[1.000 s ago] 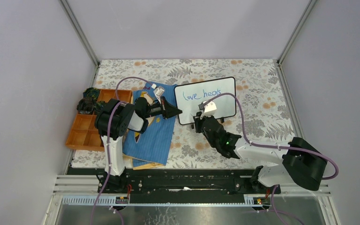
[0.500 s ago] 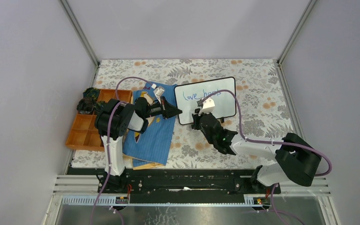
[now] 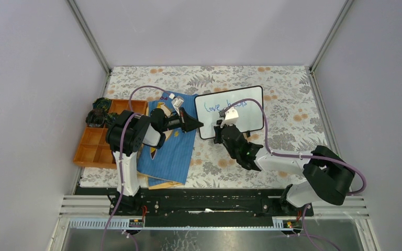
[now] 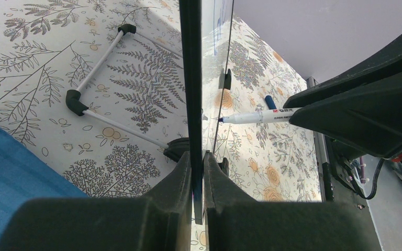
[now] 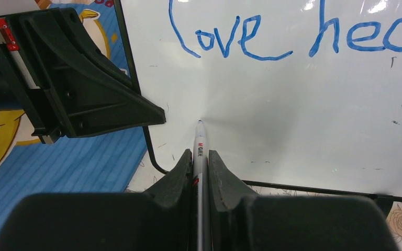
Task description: Write a sentence on the whiteboard
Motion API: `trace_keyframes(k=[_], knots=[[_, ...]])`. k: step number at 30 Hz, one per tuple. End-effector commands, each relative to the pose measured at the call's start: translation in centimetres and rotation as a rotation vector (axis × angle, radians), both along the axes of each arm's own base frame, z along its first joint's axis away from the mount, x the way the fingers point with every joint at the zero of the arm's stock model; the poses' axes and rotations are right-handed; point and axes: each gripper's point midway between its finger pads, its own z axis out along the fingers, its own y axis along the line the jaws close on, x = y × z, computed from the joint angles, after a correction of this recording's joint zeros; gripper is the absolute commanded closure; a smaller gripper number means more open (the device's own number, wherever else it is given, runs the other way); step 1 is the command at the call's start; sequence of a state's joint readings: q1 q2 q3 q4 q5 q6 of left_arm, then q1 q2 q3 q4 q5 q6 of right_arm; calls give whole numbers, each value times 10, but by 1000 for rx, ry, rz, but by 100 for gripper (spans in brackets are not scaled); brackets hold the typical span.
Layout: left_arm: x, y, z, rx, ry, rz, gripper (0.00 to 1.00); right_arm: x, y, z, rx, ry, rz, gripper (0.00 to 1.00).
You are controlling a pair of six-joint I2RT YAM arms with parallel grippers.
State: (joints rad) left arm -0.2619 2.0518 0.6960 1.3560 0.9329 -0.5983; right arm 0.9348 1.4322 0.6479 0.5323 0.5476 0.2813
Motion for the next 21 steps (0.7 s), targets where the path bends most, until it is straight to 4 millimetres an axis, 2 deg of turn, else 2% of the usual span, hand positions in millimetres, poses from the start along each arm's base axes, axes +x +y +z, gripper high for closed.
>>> trace_keyframes(k=[1, 21], knots=[[0, 9, -49, 102, 122, 59, 100, 13, 8, 23, 63, -36, -26, 100], [0, 9, -50, 103, 125, 57, 100, 12, 18, 14, 58, -2, 18, 100]])
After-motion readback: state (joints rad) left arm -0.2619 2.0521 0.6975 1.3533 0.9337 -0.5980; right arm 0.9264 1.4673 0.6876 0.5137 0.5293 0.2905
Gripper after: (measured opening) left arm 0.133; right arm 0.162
